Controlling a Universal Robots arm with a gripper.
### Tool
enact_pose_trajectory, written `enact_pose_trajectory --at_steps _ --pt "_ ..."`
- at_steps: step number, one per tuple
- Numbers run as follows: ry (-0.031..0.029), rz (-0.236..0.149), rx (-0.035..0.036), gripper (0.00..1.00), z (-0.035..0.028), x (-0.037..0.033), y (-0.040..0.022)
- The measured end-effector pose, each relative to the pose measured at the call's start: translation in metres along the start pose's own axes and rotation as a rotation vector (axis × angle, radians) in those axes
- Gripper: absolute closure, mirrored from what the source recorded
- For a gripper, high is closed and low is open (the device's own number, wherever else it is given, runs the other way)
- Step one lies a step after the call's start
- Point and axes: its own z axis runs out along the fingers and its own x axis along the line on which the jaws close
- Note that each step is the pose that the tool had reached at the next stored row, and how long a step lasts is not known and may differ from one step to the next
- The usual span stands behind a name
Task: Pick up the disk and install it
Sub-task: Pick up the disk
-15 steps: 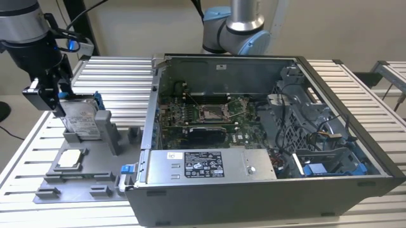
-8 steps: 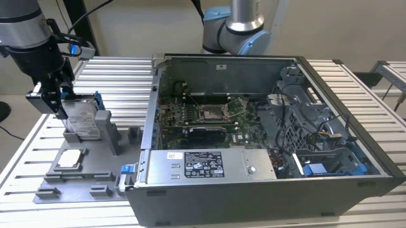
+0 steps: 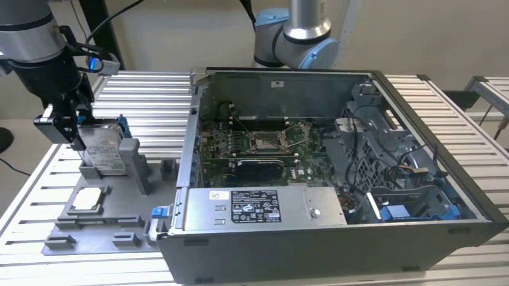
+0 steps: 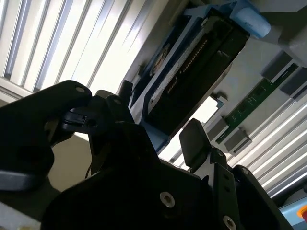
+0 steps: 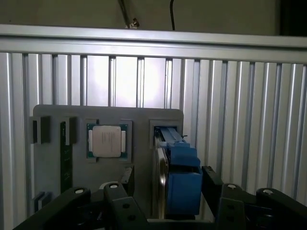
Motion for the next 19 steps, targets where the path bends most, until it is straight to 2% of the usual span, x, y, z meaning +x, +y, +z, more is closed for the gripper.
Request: enact_pose_trajectory --at_steps 4,5,19 --pt "0.0 0.0 0.0 0.0 0.0 0.0 0.0" --pt "0.0 0.0 0.0 1.0 0.0001 0.0 0.0" --pt "0.0 0.0 0.0 1.0 0.0004 0.0 0.0"
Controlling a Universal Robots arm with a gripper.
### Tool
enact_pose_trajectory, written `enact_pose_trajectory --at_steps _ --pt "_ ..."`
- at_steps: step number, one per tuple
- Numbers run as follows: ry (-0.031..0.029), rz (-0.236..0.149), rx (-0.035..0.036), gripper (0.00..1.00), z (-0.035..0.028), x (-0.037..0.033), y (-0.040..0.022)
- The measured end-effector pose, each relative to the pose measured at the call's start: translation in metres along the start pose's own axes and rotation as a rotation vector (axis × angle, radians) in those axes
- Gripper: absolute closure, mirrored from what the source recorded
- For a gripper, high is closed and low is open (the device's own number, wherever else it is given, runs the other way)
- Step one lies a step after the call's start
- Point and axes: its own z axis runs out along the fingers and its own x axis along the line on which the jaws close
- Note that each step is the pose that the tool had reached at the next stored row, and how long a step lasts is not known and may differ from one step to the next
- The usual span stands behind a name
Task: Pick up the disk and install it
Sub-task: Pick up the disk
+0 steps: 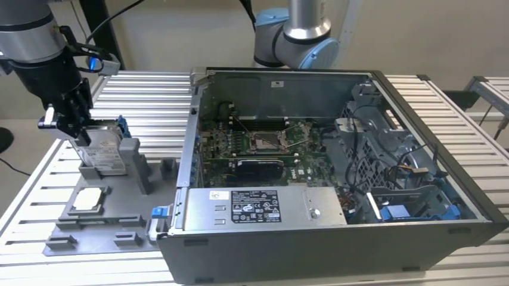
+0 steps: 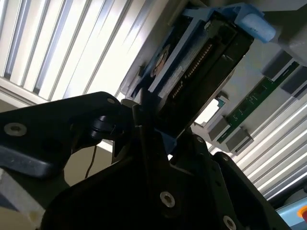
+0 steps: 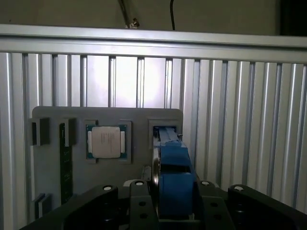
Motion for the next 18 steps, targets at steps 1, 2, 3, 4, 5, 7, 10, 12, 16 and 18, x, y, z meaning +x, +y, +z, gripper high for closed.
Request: enact_pose_trajectory --at_steps 1,2,3,4,5,7,10,12,16,18 --pt "0.0 0.0 0.0 1.0 0.0 0.0 0.0" --pt "0.0 0.0 0.0 1.0 0.0 0.0 0.0" --pt "0.0 0.0 0.0 1.0 0.0 0.0 0.0" --pt "0.0 0.0 0.0 1.0 0.0001 0.0 0.0" --pt "-0.0003 0.0 0.0001 1.0 0.0001 0.0002 0.0" --pt "-0.0018 0.0 0.0002 1.0 0.0002 0.0007 0.0" --pt "-0.0045 0.0 -0.0001 1.0 0.0 0.002 0.0" --pt "-0.0045 0.0 -0.0001 1.0 0.0 0.0021 0.0" --pt "-0.0045 0.0 -0.0002 1.0 0.0 0.0022 0.0" --pt "-0.0045 0.0 -0.0002 1.0 -0.0001 0.0022 0.0001"
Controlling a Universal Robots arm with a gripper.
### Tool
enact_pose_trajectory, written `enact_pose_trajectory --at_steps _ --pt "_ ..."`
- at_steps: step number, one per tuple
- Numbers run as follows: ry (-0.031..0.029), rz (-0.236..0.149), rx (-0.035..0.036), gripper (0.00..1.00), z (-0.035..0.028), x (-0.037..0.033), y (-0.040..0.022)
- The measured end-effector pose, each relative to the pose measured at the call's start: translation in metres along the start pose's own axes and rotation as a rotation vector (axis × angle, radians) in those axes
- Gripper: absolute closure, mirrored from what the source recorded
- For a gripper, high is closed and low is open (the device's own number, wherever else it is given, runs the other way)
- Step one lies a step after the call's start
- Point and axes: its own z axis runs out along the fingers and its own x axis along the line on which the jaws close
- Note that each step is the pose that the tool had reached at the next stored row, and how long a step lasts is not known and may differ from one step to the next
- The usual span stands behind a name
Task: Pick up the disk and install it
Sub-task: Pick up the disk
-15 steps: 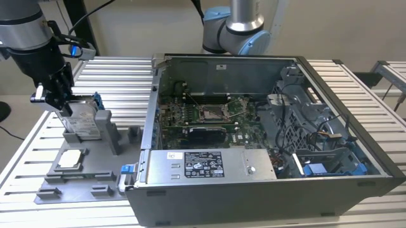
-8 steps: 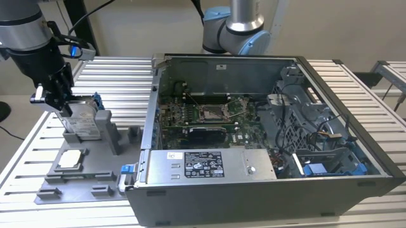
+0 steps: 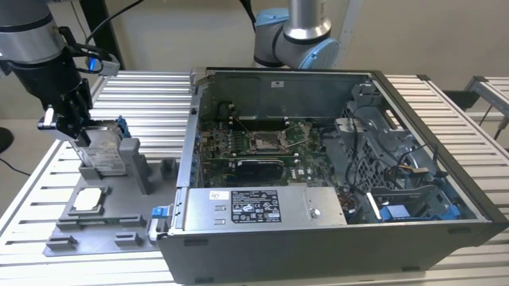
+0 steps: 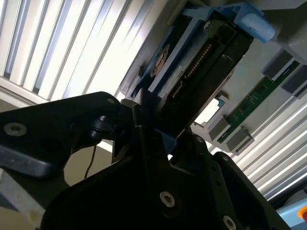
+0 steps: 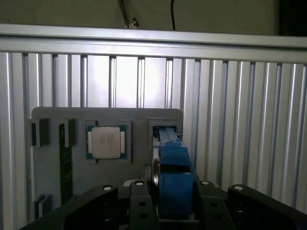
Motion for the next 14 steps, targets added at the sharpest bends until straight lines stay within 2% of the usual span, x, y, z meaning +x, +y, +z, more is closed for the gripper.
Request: enact_pose_trajectory --at_steps 3,4,5,6,14 --pt "0.0018 0.0 0.0001 1.0 0.0001 -0.0003 0.0" --pt "0.0085 0.0 0.0 1.0 0.0001 -0.0007 0.0" --pt "0.0205 0.0 -0.0002 1.0 0.0001 -0.0011 0.0" --pt "0.023 0.0 -0.0002 1.0 0.0001 -0.0011 0.0" --pt "0.0239 0.0 -0.0003 1.0 0.0001 -0.0011 0.0"
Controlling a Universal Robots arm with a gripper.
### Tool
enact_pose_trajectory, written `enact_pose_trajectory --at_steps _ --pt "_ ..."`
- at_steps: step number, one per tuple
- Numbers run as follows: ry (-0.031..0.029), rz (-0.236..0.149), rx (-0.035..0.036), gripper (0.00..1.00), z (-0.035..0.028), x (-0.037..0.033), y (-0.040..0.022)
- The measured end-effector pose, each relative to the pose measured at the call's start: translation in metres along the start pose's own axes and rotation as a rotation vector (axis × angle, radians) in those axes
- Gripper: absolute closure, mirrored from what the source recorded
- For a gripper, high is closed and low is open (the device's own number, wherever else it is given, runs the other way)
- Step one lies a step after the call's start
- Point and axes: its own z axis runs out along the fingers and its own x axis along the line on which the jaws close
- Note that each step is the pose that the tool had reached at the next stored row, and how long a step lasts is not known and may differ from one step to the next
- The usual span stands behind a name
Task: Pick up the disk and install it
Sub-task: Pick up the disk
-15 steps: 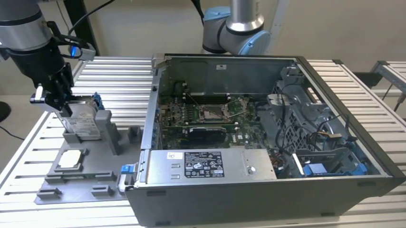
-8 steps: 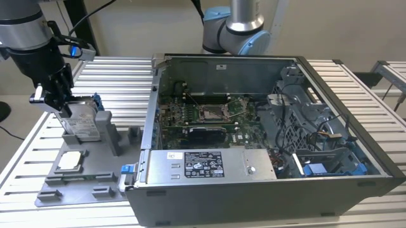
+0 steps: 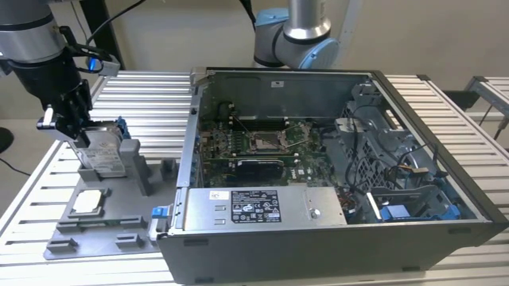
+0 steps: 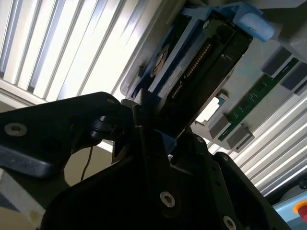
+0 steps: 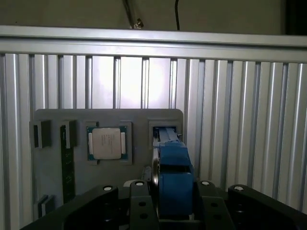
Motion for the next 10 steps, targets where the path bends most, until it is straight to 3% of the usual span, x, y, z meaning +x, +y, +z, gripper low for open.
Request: enact_pose_trajectory --at_steps 2,4,10 --pt "-0.0008 0.0 0.0 1.0 0.0 0.0001 0.0" --pt "-0.0229 0.001 0.0 1.0 -0.0001 0.0002 0.0" --pt "-0.0278 0.0 0.0004 1.0 0.0 0.0002 0.0"
